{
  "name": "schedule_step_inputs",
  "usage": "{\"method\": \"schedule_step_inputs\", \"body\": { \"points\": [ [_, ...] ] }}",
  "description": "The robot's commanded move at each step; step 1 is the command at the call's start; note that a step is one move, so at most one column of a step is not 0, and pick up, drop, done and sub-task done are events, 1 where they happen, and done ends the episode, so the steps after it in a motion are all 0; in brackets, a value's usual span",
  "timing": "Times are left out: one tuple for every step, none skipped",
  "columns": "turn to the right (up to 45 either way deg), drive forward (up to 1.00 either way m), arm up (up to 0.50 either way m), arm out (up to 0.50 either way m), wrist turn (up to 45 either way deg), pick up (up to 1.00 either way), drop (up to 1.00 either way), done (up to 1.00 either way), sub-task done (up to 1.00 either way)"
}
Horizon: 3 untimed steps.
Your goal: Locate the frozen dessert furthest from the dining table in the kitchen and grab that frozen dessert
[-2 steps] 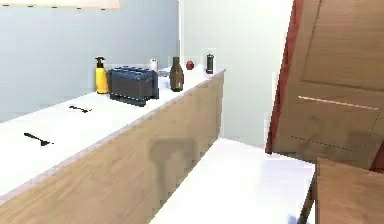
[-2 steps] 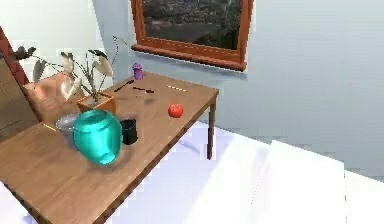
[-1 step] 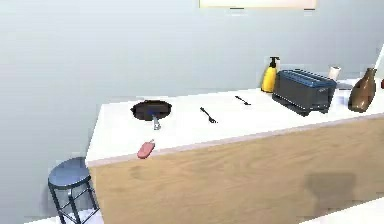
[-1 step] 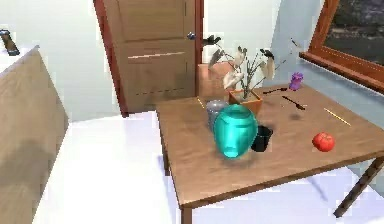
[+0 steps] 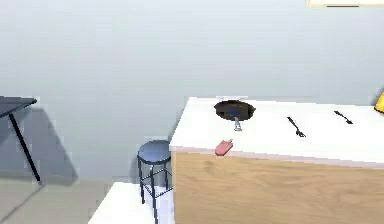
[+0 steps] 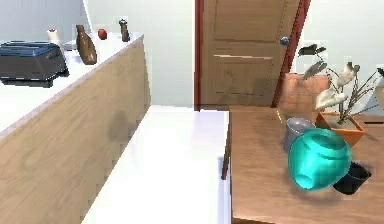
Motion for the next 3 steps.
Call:
{"method": "schedule_step_inputs", "body": {
  "points": [
    [0.0,0.10,0.00,0.00,0.0,0.00,0.00,0.00,0.00],
    [45.0,0.00,0.00,0.00,0.0,0.00,0.00,0.00,0.00],
    [6.0,0.00,0.00,0.00,0.0,0.00,0.00,0.00,0.00]
  ]
}}
